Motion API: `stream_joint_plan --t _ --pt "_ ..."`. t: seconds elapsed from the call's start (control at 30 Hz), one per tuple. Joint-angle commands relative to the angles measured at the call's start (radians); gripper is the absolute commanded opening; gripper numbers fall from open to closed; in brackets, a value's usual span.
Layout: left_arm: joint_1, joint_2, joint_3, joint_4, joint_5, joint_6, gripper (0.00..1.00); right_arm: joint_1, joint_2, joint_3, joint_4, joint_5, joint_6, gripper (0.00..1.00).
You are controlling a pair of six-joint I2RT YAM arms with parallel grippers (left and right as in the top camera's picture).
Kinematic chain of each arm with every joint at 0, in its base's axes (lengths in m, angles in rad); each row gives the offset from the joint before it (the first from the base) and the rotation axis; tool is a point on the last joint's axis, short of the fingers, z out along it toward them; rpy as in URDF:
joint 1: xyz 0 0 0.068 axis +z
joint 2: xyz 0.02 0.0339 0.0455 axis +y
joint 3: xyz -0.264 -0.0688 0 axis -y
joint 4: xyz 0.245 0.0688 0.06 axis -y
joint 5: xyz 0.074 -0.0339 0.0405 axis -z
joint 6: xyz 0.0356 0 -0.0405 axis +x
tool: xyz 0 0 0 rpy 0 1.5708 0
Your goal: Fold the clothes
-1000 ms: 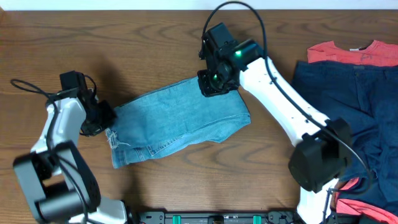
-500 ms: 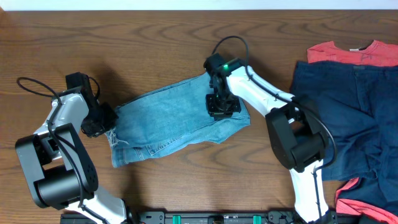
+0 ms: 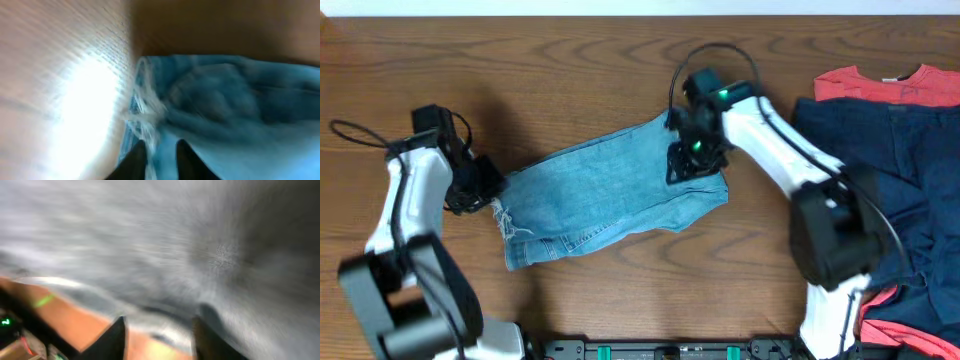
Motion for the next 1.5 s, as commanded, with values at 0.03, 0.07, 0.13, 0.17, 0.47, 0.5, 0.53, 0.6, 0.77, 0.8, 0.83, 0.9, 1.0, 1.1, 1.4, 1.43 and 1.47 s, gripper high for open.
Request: stream_joint_plan --t 0.03,0.07,0.13,0.17,0.47,0.5,0.53,0.6,0.77,0.8,0.83,0.9,1.0,1.1,1.4,1.43,1.47 --pt "-0.003 -0.15 0.03 -0.06 0.018 0.001 0.31 -0.045 -0.172 0.01 0.022 -0.029 -0.048 0.6" --pt "-0.003 -0.173 0.03 -0.074 0.017 0.001 0.34 -0.056 -0.194 0.01 0.028 -0.03 -0.042 0.66" --pt "-0.003 -0.197 0.03 -0.096 0.016 0.013 0.4 -0.07 -0.219 0.01 0.037 -0.031 -0.034 0.68" --pt "-0.003 -0.201 0.029 -0.106 0.014 0.019 0.41 -0.074 -0.223 0.01 0.04 -0.038 -0.034 0.65" --pt "0.036 -0.127 -0.052 -0.051 -0.013 0.017 0.92 0.031 -0.212 -0.032 0.089 -0.153 -0.013 0.47" --pt "0.043 -0.111 -0.052 -0.048 -0.01 0.021 1.0 0.054 -0.212 -0.05 0.116 -0.12 0.03 0.47" --pt "0.05 -0.096 -0.052 -0.049 -0.004 0.029 0.98 0.074 -0.211 -0.068 0.141 -0.083 0.077 0.47" --pt "0.063 -0.065 -0.052 -0.055 0.031 0.073 0.98 0.113 -0.206 -0.109 0.193 -0.006 0.156 0.47" --pt "0.077 0.011 -0.053 -0.097 0.047 0.131 0.98 0.16 -0.162 -0.234 0.336 0.06 0.307 0.45" --pt "0.078 0.026 -0.053 -0.098 0.046 0.134 0.98 0.161 -0.15 -0.256 0.359 0.06 0.333 0.44" --pt "0.079 0.042 -0.055 -0.098 0.047 0.141 0.98 0.161 -0.137 -0.28 0.382 0.06 0.358 0.43" --pt "0.079 0.081 -0.055 -0.098 0.047 0.164 0.98 0.155 -0.108 -0.319 0.426 0.06 0.383 0.42" --pt "0.079 0.141 -0.055 -0.097 0.059 0.214 1.0 0.145 -0.072 -0.358 0.469 0.06 0.393 0.41" --pt "0.079 0.203 -0.055 -0.097 0.062 0.245 0.94 0.136 -0.04 -0.369 0.476 0.06 0.393 0.4" --pt "0.078 0.373 -0.055 -0.093 0.144 0.364 0.82 0.127 -0.024 -0.369 0.496 0.06 0.393 0.4" --pt "0.078 0.391 -0.055 -0.093 0.177 0.391 0.79 0.128 -0.024 -0.369 0.497 0.06 0.393 0.4" --pt "0.078 0.412 -0.055 -0.093 0.214 0.42 0.77 0.128 -0.024 -0.369 0.499 0.06 0.393 0.4"
